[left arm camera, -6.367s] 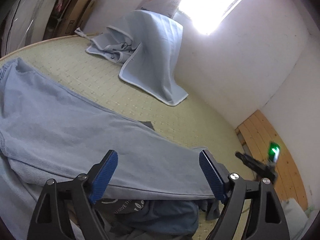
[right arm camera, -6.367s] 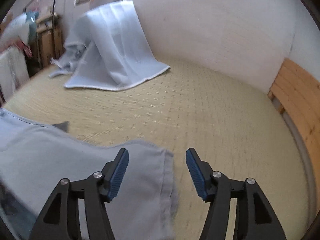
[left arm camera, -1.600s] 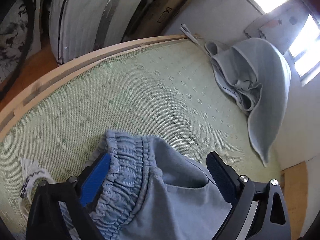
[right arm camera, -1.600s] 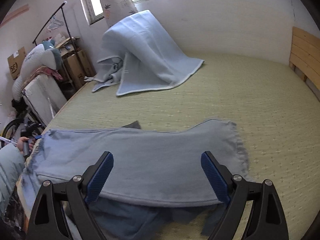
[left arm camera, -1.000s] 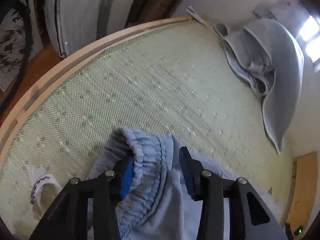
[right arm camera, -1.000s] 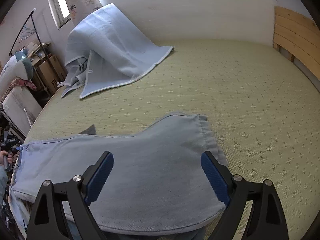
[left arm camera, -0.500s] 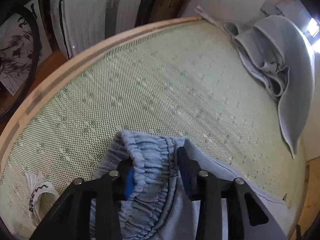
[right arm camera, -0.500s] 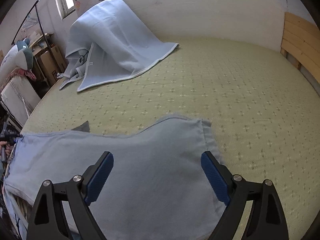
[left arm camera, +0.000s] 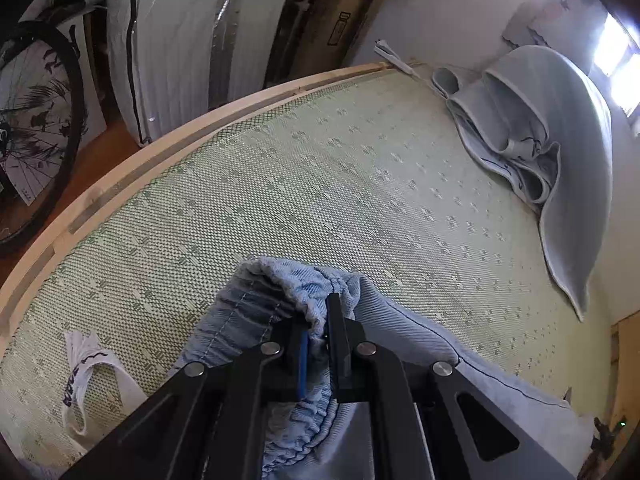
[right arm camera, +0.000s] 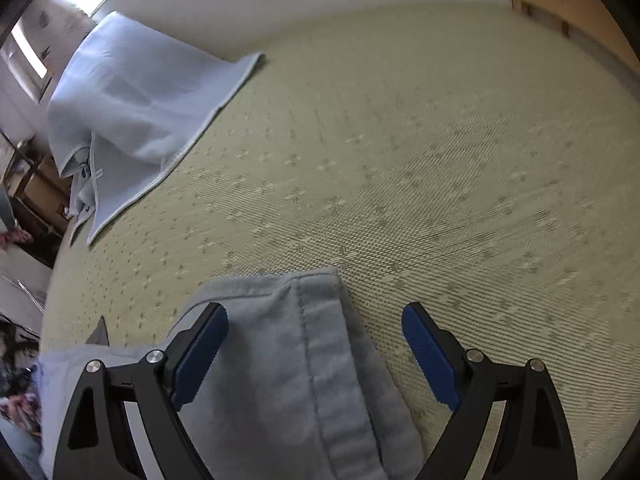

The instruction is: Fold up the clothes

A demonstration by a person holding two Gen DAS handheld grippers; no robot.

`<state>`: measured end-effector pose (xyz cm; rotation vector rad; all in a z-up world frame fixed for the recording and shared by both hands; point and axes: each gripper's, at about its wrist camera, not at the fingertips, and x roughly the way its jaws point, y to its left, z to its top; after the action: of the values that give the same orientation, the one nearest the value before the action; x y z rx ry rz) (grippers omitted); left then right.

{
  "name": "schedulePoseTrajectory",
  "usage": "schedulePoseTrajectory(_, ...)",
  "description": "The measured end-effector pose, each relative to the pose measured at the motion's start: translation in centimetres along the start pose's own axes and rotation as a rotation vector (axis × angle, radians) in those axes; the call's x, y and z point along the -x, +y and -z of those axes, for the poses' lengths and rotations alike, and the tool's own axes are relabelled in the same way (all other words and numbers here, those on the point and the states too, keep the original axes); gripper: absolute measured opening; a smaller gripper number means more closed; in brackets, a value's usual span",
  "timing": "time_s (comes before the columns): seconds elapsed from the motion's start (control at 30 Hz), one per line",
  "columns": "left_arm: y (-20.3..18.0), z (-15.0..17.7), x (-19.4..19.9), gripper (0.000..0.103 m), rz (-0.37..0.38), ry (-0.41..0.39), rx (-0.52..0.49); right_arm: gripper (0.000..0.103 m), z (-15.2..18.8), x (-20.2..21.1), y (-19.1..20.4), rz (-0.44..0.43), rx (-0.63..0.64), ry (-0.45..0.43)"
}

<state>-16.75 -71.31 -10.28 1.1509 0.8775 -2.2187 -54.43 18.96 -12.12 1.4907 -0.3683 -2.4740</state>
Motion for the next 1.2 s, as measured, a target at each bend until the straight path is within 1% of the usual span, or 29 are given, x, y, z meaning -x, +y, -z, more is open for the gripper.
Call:
schedulePoseTrajectory(0.03, -0.1, 0.2, -0.1, 0.006, 0.006, 0.01, -0.002, 0.086, -0.2, -0.6, -0.1, -0.01, -0.002, 0.015)
schedulePoseTrajectory(0.07, -0.1, 0.3, -0.4, 0.007, 0.007, 0.023, -0.003, 0.077, -0.4, -1.0, 0.4, -0.021, 0.024, 0.03)
schedulePoseTrajectory(0.1, 0.0, 0.3, -0.6, 0.007, 0.004, 0.032, -0.001, 0.066, -0.6, -1.4, 0.8, -0.03, 0.048, 0.043)
schedulePoseTrajectory(0.13, 0.2, 0.2, -0.8, 0.008, -0.003, 0.039, 0.009, 0.06, -0.7, -1.6, 1.2, -0.032, 0.068, 0.049)
schedulePoseTrajectory(0.17, 0.2, 0.0, -1.2, 0.01, -0.009, 0.047, 0.021, 0.047, -0.8, -1.8, 1.5, -0.031, 0.086, 0.054)
schedulePoseTrajectory(0.2, 0.2, -0.2, -1.6, 0.011, -0.014, 0.053, 0.033, 0.023, -0.9, -1.8, 1.7, -0.015, 0.098, 0.055)
schedulePoseTrajectory(0.23, 0.0, -0.3, -1.9, 0.011, -0.016, 0.056, 0.043, 0.023, -1.0, -1.9, 1.9, -0.002, 0.109, 0.057)
schedulePoseTrajectory(0.27, -0.2, -0.3, -2.0, 0.011, -0.022, 0.052, 0.042, 0.022, -0.9, -1.8, 2.0, -0.008, 0.118, 0.06)
schedulePoseTrajectory(0.33, -1.1, -0.1, -1.8, 0.007, -0.053, 0.022, 0.002, 0.021, -0.6, -1.1, 2.7, -0.015, 0.158, 0.05)
schedulePoseTrajectory(0.37, -1.3, 0.1, -1.4, 0.006, -0.058, 0.001, -0.008, 0.021, -0.4, -0.4, 3.1, -0.008, 0.179, 0.028)
schedulePoseTrajectory(0.43, -1.3, 0.3, -0.2, 0.005, -0.045, -0.041, -0.012, 0.02, -0.2, 1.5, 3.5, -0.016, 0.192, -0.025)
schedulePoseTrajectory(0.5, -1.1, 0.4, 1.5, 0.005, -0.013, -0.078, -0.014, 0.019, 0.1, 4.7, 4.0, -0.01, 0.202, -0.106)
schedulePoseTrajectory(0.57, -0.7, 0.5, 3.6, 0.005, 0.019, -0.099, -0.001, 0.019, 0.6, 7.7, 4.6, -0.012, 0.219, -0.162)
schedulePoseTrajectory(0.73, -0.6, 1.6, 10.5, 0.005, 0.095, -0.144, -0.012, 0.018, 3.6, 16.1, 6.9, -0.04, 0.269, -0.243)
schedulePoseTrajectory(0.83, -1.0, 2.1, 15.2, 0.005, 0.13, -0.168, -0.009, 0.017, 5.6, 21.3, 8.4, -0.058, 0.299, -0.286)
schedulePoseTrajectory(1.03, -0.6, 3.2, 25.4, 0.005, 0.2, -0.193, -0.003, 0.017, 9.6, 31.7, 11.2, -0.093, 0.357, -0.375)
schedulePoseTrajectory(1.2, 1.4, 5.2, 34.3, 0.005, 0.262, -0.239, 0.01, 0.016, 13.5, 40.8, 10.8, -0.113, 0.344, -0.451)
